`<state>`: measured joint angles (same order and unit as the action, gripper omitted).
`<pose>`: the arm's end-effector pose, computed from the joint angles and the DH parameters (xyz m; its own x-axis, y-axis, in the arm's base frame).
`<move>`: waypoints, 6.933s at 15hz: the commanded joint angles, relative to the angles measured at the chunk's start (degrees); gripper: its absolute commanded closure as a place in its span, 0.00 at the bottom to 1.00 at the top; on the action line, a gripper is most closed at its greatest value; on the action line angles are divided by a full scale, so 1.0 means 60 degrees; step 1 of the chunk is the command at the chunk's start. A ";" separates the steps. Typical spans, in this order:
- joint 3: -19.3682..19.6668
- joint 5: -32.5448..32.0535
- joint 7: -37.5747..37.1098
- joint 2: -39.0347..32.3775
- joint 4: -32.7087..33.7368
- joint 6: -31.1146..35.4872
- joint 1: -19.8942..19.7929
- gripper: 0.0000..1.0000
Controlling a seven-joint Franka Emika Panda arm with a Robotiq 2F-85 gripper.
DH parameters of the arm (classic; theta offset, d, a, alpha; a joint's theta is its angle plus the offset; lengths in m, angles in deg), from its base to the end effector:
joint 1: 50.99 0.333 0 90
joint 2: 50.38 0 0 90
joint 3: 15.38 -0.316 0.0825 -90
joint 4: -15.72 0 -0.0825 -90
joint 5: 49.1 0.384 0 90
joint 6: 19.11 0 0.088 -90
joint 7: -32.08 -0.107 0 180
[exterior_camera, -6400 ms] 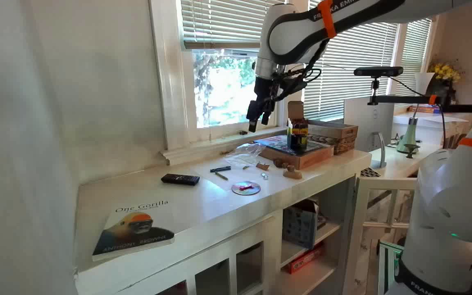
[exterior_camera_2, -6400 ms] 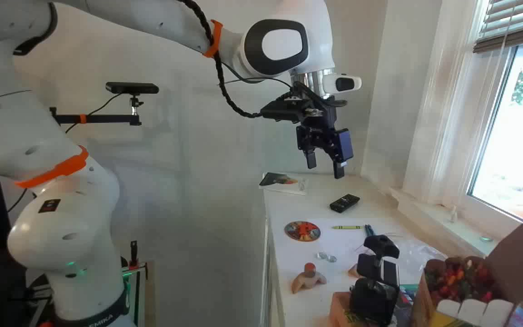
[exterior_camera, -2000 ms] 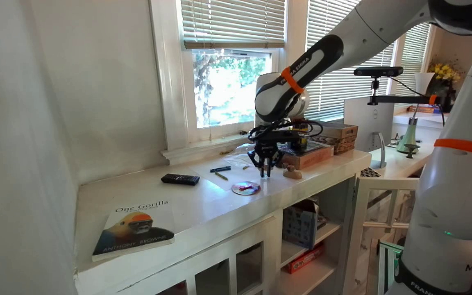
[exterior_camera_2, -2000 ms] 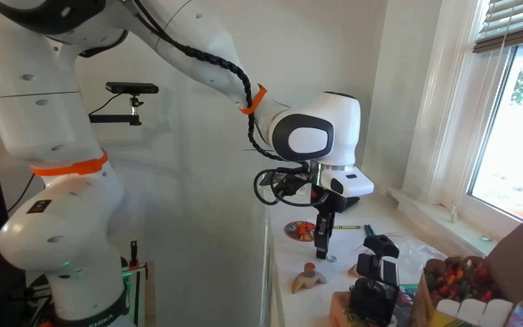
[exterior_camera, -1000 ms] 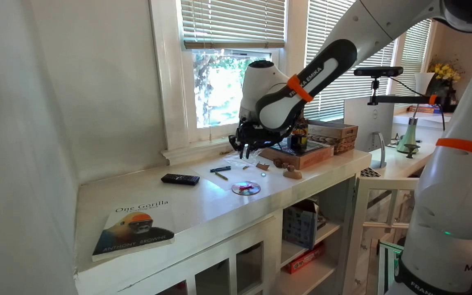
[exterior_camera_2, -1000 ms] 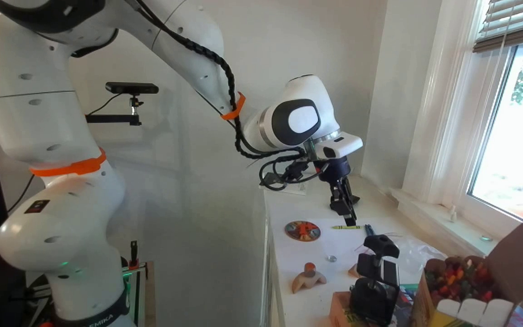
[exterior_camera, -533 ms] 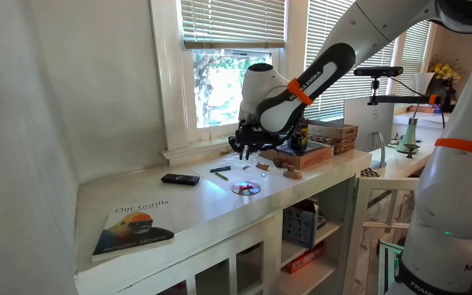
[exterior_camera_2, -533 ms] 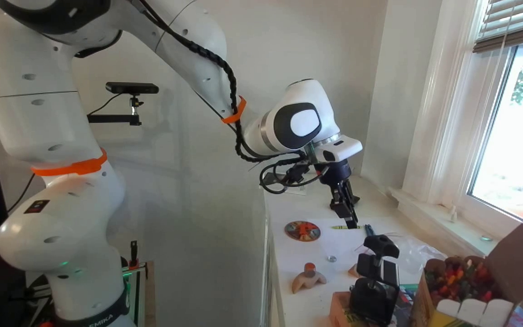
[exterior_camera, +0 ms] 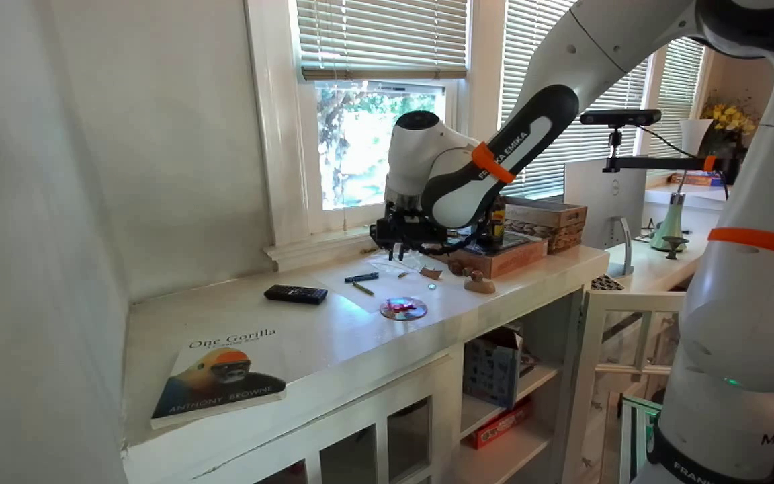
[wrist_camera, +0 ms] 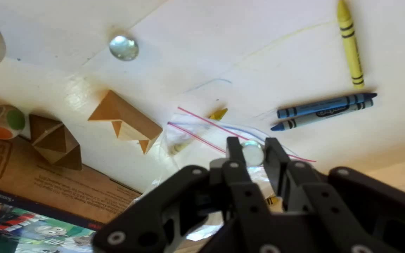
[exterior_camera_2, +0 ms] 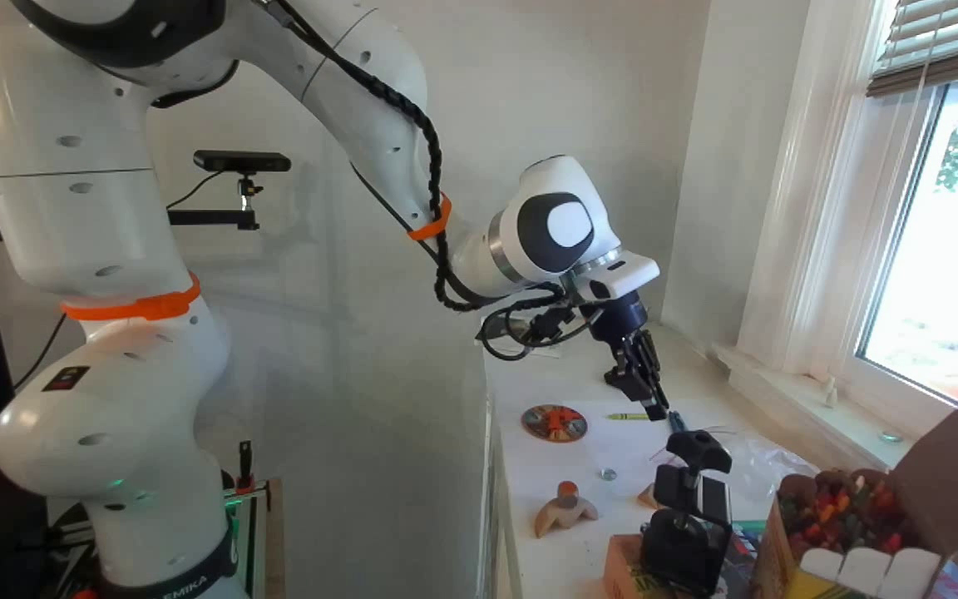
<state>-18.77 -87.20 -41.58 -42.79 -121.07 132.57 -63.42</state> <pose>0.5047 -0.0633 0.4085 0.4991 -0.6855 0.5301 -0.7721 -0.6295 -0.0870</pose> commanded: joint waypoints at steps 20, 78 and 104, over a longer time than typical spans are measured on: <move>0.0988 -0.2266 -0.5678 -0.1933 0.1436 -0.0679 0.0740 0.95; 0.1314 0.4553 0.1008 0.0003 0.0501 -0.0994 0.1377 0.00; 0.1623 0.5836 0.2835 0.0128 0.0006 -0.3535 0.0481 0.11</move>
<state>-9.22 -52.87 -25.94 -41.62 -119.69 109.42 -59.97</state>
